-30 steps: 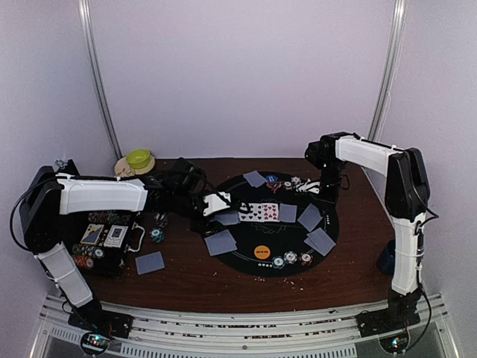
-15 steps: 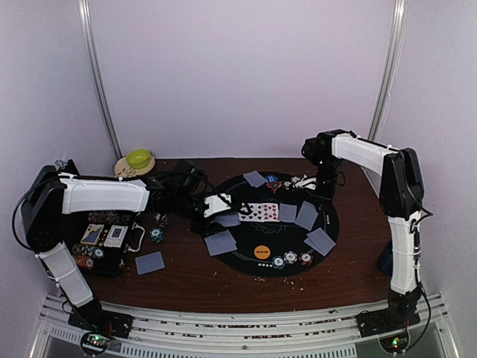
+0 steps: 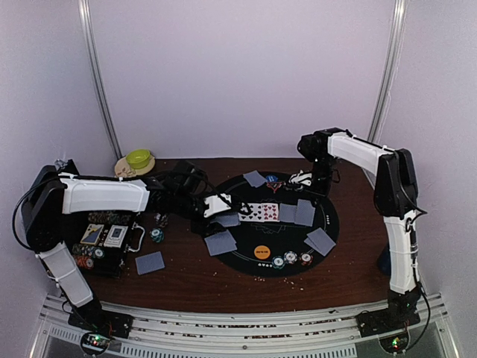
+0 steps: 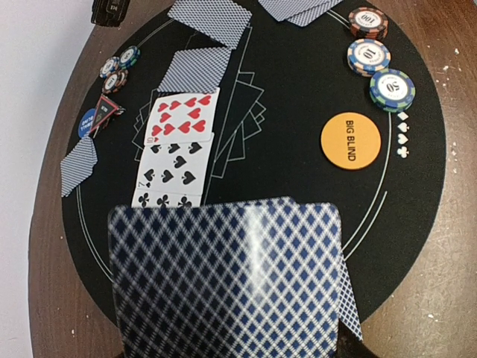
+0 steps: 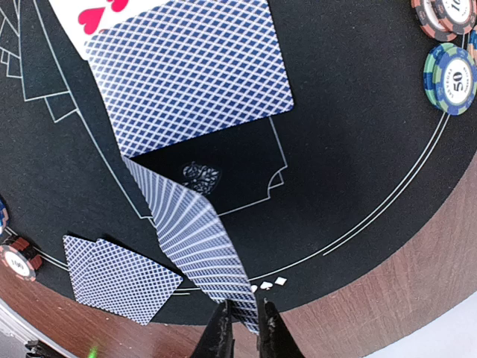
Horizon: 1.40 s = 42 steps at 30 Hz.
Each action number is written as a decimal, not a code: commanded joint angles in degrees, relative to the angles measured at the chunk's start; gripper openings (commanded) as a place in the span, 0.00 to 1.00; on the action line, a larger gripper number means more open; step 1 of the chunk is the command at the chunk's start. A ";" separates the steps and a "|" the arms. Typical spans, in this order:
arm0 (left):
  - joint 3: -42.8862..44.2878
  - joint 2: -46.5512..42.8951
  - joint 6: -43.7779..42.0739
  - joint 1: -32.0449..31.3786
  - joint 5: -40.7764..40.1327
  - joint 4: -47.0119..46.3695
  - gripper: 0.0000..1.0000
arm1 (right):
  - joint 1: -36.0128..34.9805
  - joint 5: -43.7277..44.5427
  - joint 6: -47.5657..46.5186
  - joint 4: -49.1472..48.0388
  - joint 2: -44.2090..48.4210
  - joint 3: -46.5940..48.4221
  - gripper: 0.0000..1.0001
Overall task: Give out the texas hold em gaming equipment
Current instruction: Place the poker card in the community card area.
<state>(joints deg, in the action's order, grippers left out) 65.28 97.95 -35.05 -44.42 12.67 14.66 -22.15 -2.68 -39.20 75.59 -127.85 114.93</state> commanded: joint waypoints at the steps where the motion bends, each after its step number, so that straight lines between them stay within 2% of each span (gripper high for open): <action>1: 0.40 0.24 -0.48 0.04 0.70 -1.38 0.56 | -0.44 3.05 1.10 -1.44 -1.57 1.26 0.15; 20: 0.47 0.24 -0.51 0.04 0.59 -1.38 0.56 | -0.47 4.55 1.96 -6.67 -3.25 1.28 0.16; 30: 0.44 0.18 -0.49 0.04 0.45 -1.38 0.56 | -0.47 4.98 1.96 -8.31 -3.35 1.26 0.31; 37: 0.38 0.16 -0.50 0.04 0.14 -1.54 0.56 | -0.44 7.43 3.52 -11.22 -1.26 0.71 0.59; 39: 0.38 0.14 -0.40 0.03 -0.12 -1.56 0.56 | -0.44 8.63 4.46 -13.64 0.90 -0.88 0.71; 41: 0.38 0.14 -0.40 0.04 -0.56 -1.65 0.56 | -0.39 10.54 6.44 -17.38 3.89 -3.45 0.93; 42: 0.38 0.09 -0.35 0.06 -0.84 -1.71 0.56 | -0.25 11.63 7.32 -20.26 5.77 -5.14 0.99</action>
<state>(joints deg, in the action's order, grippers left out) 65.30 97.95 -35.05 -44.42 12.49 14.66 -22.26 4.16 -35.27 63.05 -129.60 113.45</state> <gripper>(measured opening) 0.563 0.876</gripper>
